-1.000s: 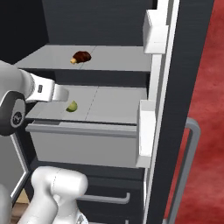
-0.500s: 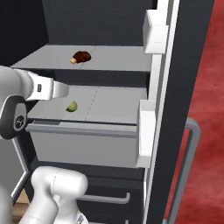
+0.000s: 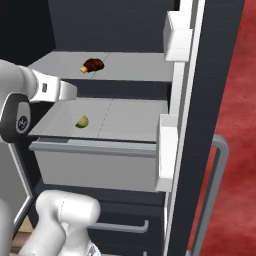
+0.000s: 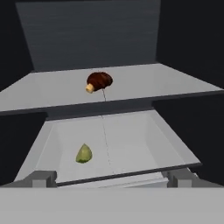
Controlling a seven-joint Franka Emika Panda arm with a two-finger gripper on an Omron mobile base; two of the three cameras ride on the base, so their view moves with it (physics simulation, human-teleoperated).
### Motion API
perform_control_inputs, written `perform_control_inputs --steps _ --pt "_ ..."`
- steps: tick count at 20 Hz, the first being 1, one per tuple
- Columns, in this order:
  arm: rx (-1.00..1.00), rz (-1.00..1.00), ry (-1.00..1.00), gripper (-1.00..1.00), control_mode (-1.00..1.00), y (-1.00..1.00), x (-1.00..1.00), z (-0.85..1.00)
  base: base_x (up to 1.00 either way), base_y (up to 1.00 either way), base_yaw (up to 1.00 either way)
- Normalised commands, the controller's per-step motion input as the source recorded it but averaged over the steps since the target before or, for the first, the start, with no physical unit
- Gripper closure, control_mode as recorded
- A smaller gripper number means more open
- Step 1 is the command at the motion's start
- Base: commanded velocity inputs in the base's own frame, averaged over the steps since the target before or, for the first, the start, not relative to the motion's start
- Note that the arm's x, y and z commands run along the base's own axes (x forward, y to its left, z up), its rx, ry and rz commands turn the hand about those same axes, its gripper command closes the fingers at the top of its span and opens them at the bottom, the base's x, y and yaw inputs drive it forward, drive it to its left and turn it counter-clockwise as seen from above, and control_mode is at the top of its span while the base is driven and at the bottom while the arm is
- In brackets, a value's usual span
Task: Place one lemon wedge and one steak in each tupperware on the nearby counter, to pack two identical lunches.
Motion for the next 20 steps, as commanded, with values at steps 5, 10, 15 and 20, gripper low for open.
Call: perform_control_inputs --steps 5,10,15,20 --pt "0.02 0.00 -0.01 -1.00 -1.00 0.11 0.59 0.00 0.00 0.00 0.00" --pt "0.02 0.00 0.00 -1.00 -1.00 0.10 0.52 0.03 0.00 0.00 0.00" --pt "0.04 0.00 0.00 -1.00 -1.00 0.15 0.59 0.00 0.00 0.00 0.00" --pt "0.06 0.00 0.05 -1.00 -1.00 0.13 0.64 0.00 0.00 0.00 0.00"
